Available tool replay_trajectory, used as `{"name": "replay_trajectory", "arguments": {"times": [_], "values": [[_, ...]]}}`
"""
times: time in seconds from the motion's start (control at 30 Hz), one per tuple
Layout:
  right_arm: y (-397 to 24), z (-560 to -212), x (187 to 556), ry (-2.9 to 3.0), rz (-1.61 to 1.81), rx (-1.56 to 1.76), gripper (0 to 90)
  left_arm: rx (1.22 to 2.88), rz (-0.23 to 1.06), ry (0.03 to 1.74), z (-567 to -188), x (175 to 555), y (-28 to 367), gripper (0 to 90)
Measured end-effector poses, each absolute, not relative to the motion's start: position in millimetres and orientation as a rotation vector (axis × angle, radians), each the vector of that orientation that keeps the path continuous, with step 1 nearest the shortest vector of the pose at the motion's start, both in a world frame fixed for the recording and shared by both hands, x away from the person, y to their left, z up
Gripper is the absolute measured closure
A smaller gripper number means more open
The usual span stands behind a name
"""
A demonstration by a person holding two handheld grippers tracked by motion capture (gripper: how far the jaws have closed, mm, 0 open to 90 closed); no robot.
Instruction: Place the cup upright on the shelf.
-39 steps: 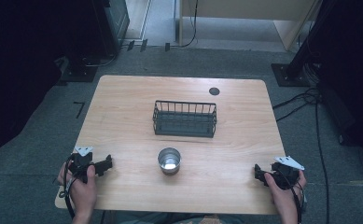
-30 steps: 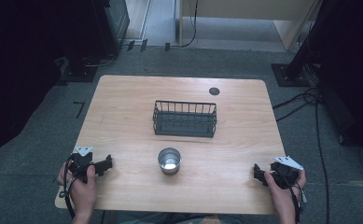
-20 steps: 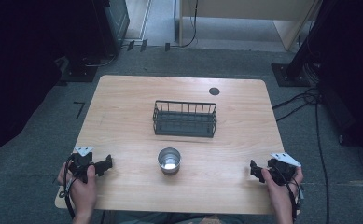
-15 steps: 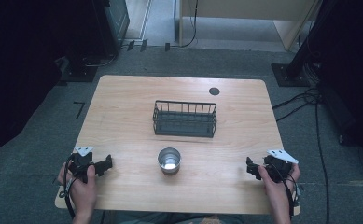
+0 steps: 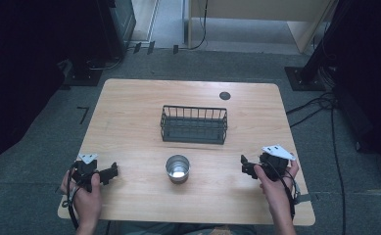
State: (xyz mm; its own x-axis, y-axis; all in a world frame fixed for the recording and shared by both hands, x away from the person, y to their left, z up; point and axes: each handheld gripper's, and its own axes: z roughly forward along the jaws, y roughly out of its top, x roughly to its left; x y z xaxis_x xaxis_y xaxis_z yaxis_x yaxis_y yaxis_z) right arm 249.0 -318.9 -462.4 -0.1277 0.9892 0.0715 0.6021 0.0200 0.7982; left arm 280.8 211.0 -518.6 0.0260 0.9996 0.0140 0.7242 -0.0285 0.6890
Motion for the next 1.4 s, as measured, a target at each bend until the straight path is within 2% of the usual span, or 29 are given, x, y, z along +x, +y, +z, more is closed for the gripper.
{"name": "replay_trajectory", "arguments": {"times": [0.63, 1.4], "values": [[-246.7, -439.5, 264.5, 1.898, 1.083, 1.464, 0.0, 1.805, 0.714, 1.749, -518.6, 280.8, 211.0, 0.0], [-175.8, -437.2, 263.5, 2.059, 1.180, 1.356, 0.0, 1.805, 0.713, 1.750, -518.6, 280.8, 211.0, 0.0]]}}
